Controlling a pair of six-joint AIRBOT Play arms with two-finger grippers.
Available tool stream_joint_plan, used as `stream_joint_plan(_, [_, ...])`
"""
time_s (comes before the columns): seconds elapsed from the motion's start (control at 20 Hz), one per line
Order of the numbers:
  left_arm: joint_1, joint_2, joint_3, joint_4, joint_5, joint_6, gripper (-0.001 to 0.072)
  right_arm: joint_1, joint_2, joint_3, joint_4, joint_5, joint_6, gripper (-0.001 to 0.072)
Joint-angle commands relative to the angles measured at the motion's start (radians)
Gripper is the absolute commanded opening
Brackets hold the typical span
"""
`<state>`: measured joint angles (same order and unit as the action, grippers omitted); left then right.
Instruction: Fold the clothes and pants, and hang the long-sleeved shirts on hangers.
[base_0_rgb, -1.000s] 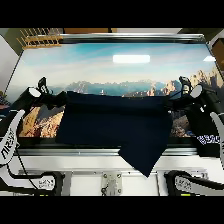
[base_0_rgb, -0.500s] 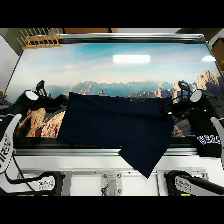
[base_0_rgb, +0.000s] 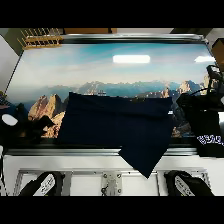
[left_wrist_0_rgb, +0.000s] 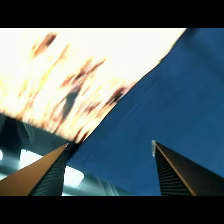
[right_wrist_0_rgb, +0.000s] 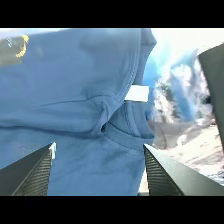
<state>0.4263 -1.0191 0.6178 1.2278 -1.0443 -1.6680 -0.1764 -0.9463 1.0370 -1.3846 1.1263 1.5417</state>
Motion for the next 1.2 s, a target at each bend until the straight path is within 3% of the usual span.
stream_joint_plan(0.0, [0.070,0.093,-0.190,-0.051,0.018,-0.023,0.0552,-0.002,0.042,0.000,0.020,0.004,0.000,0.0598])
stream_joint_plan(0.35, [-0.061,0.016,-0.275,-0.213,0.207,-0.026,0.0551,-0.002,0.042,0.000,0.027,0.004,0.000,0.0597])
stream_joint_plan(0.55, [-0.165,-0.027,-0.233,-0.227,0.278,-0.062,0.0550,-0.002,0.042,0.000,0.027,0.005,0.001,0.0598])
stream_joint_plan(0.6, [-0.185,-0.042,-0.210,-0.225,0.283,-0.066,0.0476,-0.002,0.042,0.000,0.027,0.006,0.004,0.0597])
stream_joint_plan(0.75, [-0.229,-0.072,-0.154,-0.224,0.280,-0.061,0.0006,-0.014,0.042,-0.002,0.027,0.075,0.002,0.0597])
stream_joint_plan(0.95, [-0.289,-0.070,-0.144,-0.222,0.245,-0.006,0.0007,-0.119,0.068,-0.169,0.029,0.285,-0.014,0.0598])
stream_joint_plan(1.15, [-0.344,-0.070,-0.144,-0.156,0.210,0.002,0.0007,-0.202,0.087,-0.445,0.111,0.318,-0.004,0.0599])
